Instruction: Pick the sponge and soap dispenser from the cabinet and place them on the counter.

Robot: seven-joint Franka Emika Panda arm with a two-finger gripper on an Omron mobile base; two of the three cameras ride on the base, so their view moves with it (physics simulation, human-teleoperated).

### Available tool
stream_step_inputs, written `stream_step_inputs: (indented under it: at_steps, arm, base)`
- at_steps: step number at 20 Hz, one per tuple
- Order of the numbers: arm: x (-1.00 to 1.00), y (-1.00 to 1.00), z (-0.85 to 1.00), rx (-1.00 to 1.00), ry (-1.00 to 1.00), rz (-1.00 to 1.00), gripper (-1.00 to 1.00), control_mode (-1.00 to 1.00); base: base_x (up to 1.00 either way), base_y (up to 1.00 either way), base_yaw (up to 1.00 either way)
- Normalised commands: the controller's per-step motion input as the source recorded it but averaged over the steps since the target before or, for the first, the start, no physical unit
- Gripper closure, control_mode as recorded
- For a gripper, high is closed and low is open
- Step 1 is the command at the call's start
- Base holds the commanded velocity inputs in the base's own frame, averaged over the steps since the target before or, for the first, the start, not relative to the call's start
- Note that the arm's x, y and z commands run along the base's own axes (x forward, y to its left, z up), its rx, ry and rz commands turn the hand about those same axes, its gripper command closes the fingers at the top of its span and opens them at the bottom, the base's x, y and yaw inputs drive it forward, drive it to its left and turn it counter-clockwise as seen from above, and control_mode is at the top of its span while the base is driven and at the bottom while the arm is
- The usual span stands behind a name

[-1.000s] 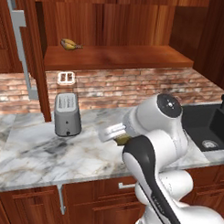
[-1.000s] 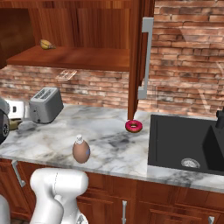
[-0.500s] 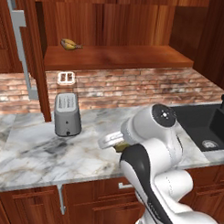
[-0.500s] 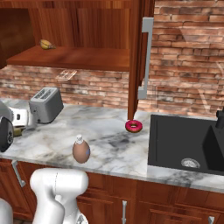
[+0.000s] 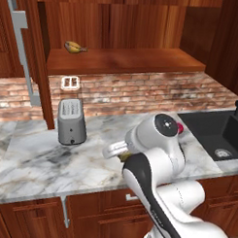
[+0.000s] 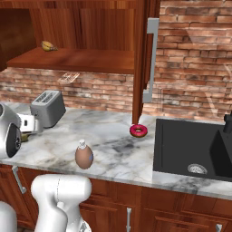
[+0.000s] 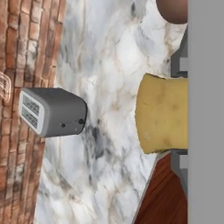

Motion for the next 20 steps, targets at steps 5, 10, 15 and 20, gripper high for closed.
stream_step_inputs:
  at_steps: [5, 10, 15, 20]
  arm:
    - [0.21, 0.11, -0.11, 0.00, 0.02, -0.01, 1.00, -1.00]
    - [0.22, 0.15, -0.32, -0.01, 0.05, -0.03, 1.00, -1.00]
    - [0.26, 0.12, -0.46, -0.01, 0.09, -0.05, 1.00, -1.00]
    - [0.27, 0.06, -0.26, 0.00, 0.04, -0.03, 1.00, -1.00]
  base:
    - [0.00, 0.00, 0.00]
    - [0.00, 0.00, 0.00]
    - [0.00, 0.00, 0.00]
    - [0.00, 0.00, 0.00]
